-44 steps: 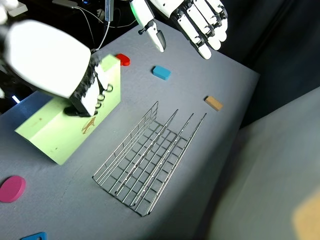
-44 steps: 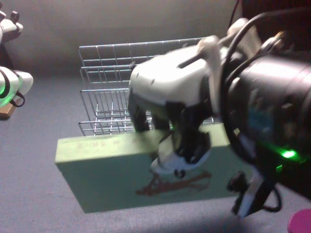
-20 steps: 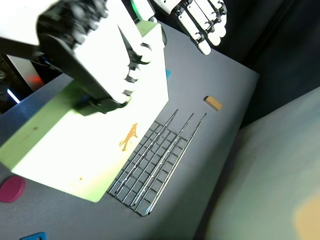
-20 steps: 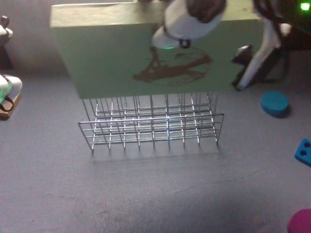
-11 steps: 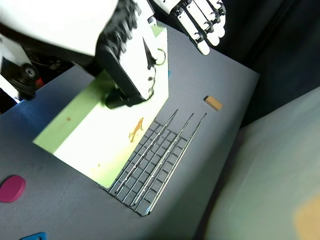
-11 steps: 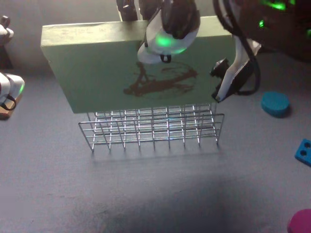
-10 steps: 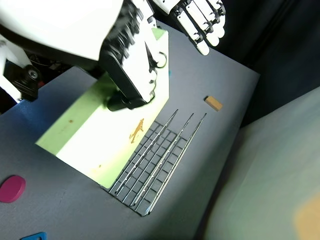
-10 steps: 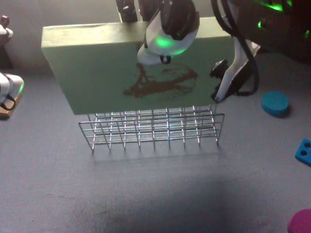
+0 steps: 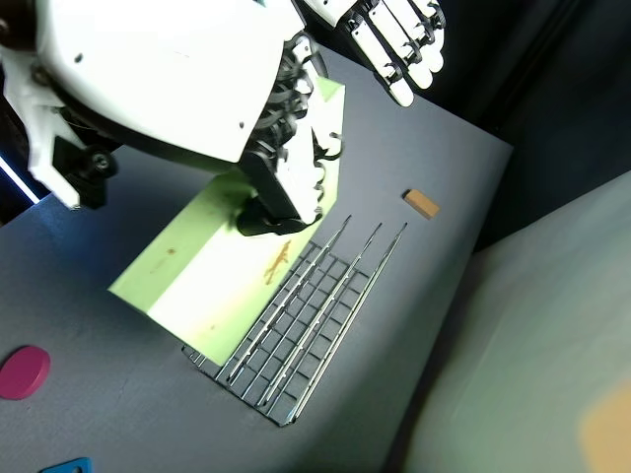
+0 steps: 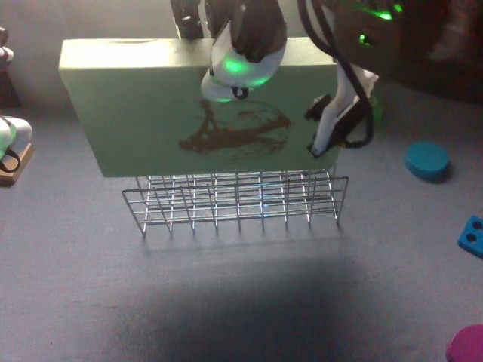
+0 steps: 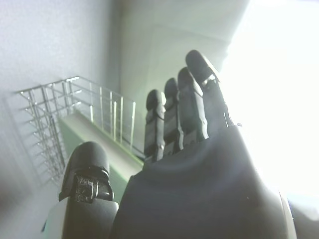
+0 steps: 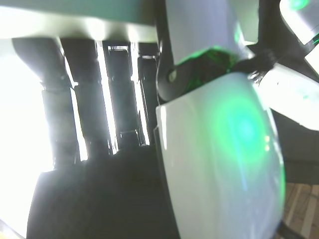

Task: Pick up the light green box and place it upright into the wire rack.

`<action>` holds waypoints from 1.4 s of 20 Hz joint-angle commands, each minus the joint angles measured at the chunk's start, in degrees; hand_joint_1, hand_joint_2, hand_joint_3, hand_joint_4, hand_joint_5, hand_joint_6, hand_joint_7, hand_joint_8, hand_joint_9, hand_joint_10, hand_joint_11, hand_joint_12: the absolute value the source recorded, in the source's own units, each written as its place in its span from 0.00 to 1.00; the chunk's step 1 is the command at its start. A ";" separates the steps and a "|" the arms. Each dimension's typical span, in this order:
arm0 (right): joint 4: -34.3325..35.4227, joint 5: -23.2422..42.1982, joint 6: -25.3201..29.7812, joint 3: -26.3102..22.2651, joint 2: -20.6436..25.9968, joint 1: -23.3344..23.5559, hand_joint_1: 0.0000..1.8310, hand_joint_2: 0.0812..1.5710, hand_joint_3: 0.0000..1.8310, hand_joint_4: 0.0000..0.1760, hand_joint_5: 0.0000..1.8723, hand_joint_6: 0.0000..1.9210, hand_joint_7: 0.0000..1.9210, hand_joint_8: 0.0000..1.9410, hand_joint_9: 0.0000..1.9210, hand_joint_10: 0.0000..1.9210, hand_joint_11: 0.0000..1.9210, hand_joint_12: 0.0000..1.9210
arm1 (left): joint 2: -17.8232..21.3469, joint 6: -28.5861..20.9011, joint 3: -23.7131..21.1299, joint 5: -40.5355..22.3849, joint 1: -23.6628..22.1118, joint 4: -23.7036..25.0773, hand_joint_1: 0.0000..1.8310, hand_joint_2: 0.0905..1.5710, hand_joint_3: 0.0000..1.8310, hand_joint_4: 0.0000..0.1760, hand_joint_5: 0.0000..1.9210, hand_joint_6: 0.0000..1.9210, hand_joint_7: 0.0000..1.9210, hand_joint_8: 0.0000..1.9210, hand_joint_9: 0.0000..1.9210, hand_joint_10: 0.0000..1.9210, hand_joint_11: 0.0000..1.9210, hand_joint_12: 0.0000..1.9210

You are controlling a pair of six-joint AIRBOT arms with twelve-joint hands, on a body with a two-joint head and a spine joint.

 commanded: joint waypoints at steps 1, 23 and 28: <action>-3.74 1.97 0.38 0.43 -0.30 -0.09 0.69 0.65 0.00 0.00 0.54 0.51 0.65 0.29 0.57 0.47 0.45 0.75 | 0.01 0.04 0.01 -0.44 -0.84 5.68 0.00 0.90 0.00 0.00 0.10 0.00 0.08 0.00 0.07 0.00 0.00 0.39; -8.67 3.90 2.66 7.32 -5.28 -8.72 0.76 0.66 0.00 0.00 0.52 0.51 0.63 0.29 0.52 0.58 0.45 0.75 | 0.01 -0.03 0.40 -0.12 -0.86 5.68 0.01 0.89 0.00 0.00 0.09 0.00 0.07 0.00 0.06 0.00 0.00 0.37; -8.70 3.86 3.30 9.27 -6.35 -10.17 0.68 0.68 0.00 0.00 0.47 0.60 0.60 0.39 0.53 0.44 0.38 0.78 | 0.01 -0.27 0.39 -0.13 -0.87 5.68 0.00 0.89 0.00 0.00 0.10 0.00 0.07 0.00 0.06 0.00 0.00 0.36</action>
